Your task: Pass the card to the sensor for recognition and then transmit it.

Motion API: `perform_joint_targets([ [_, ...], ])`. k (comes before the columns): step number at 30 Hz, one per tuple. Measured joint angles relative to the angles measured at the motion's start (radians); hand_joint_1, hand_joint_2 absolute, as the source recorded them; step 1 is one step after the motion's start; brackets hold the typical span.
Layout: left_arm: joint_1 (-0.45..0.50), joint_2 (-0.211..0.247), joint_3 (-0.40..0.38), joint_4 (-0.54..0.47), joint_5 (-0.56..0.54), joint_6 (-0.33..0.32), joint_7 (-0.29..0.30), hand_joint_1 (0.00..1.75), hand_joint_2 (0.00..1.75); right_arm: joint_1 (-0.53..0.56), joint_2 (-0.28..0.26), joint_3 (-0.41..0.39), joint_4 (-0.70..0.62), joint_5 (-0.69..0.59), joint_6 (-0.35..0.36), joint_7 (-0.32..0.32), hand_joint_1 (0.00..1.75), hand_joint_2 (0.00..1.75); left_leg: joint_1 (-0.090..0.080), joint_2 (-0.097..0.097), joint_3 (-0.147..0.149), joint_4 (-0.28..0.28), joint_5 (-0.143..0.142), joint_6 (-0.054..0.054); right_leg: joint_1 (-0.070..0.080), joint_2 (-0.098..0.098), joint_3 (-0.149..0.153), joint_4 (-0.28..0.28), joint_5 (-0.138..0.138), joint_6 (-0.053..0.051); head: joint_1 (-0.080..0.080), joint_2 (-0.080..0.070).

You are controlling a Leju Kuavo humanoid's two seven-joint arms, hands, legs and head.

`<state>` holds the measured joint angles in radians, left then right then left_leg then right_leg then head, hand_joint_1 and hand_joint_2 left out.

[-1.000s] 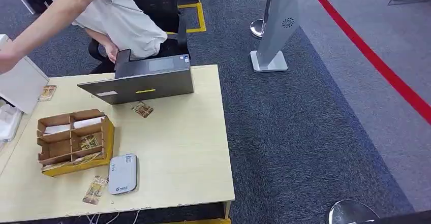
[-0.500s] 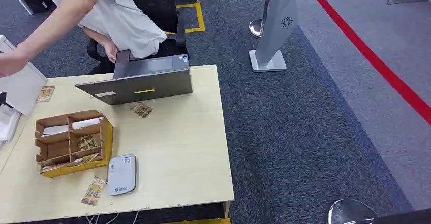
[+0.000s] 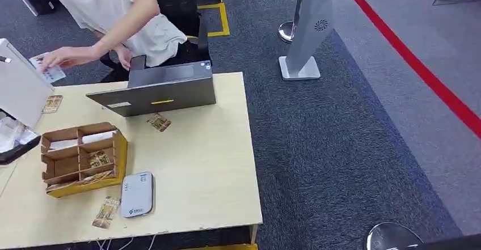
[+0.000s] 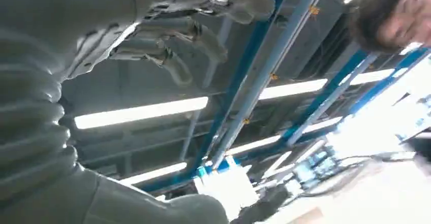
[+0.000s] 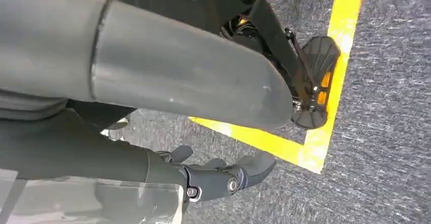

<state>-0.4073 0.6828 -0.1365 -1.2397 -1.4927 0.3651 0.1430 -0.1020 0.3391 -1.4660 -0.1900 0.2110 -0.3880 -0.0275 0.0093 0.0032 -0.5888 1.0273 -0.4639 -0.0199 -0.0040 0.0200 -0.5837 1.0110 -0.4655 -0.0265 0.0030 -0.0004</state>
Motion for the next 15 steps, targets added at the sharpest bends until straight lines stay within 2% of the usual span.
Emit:
perform_joint_targets([
  [2, 0.111, -0.042, 0.014, -0.115, -0.004, 0.005, 0.01, 0.0, 1.75, 0.0, 0.004, -0.003, 0.0, -0.017, -0.004, -0.004, 0.0, 0.0, 0.0, 0.0, -0.001, 0.0, 0.0, 0.0, 0.0, 0.0, 0.0, 0.0, 0.0, 0.001, 0.001, 0.0],
  [4, 0.174, -0.061, 0.021, -0.176, -0.007, 0.008, 0.016, 0.0, 1.75, 0.0, 0.007, -0.005, 0.0, -0.028, -0.006, -0.008, 0.0, 0.0, 0.0, 0.003, 0.0, 0.0, -0.001, 0.0, 0.0, 0.003, 0.0, -0.001, -0.001, 0.001, 0.001, 0.0],
  [8, 0.429, -0.133, 0.05, -0.43, -0.011, 0.031, 0.034, 0.0, 1.75, 0.002, 0.009, -0.01, 0.002, -0.055, -0.014, -0.018, 0.0, 0.0, -0.001, 0.005, 0.0, 0.0, -0.005, 0.001, -0.001, 0.006, -0.001, -0.001, -0.002, 0.003, 0.001, 0.0],
  [10, 0.501, -0.148, 0.058, -0.5, -0.011, 0.032, 0.041, 0.0, 1.75, 0.002, 0.009, -0.011, 0.002, -0.062, -0.018, -0.02, 0.0, 0.0, -0.001, 0.003, -0.001, 0.0, -0.006, 0.003, -0.001, 0.004, 0.0, -0.001, -0.005, 0.006, 0.001, 0.0],
  [15, 0.646, -0.165, 0.067, -0.648, -0.011, 0.056, 0.058, 0.0, 1.75, 0.002, 0.009, -0.011, 0.008, -0.068, -0.031, -0.03, 0.0, 0.0, 0.0, 0.0, -0.001, 0.0, -0.007, 0.003, -0.001, 0.001, 0.001, -0.001, -0.006, 0.005, 0.0, 0.0],
])
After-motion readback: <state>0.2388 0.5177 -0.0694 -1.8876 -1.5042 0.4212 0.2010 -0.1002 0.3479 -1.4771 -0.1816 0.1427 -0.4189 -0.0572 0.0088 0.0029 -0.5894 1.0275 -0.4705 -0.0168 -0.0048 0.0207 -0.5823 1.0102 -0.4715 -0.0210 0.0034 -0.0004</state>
